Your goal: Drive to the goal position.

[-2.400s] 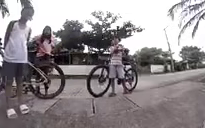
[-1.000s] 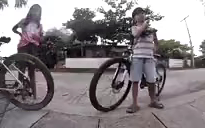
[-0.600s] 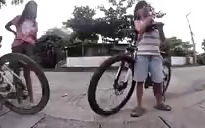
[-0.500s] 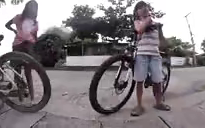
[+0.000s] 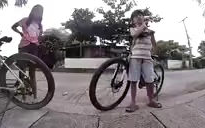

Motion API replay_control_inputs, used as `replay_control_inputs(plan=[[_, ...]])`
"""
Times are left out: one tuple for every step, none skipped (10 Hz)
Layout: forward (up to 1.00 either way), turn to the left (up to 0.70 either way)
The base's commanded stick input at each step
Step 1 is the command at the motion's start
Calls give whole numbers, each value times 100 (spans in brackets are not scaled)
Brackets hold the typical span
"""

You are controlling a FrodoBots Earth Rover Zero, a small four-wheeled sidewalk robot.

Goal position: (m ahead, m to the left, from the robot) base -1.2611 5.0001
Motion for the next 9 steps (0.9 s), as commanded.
replay_control_inputs(plan=[[0, 0], [0, 0], [17, 0], [39, 0], [0, 0], [9, 0], [52, 0], [47, 0], [0, 0]])
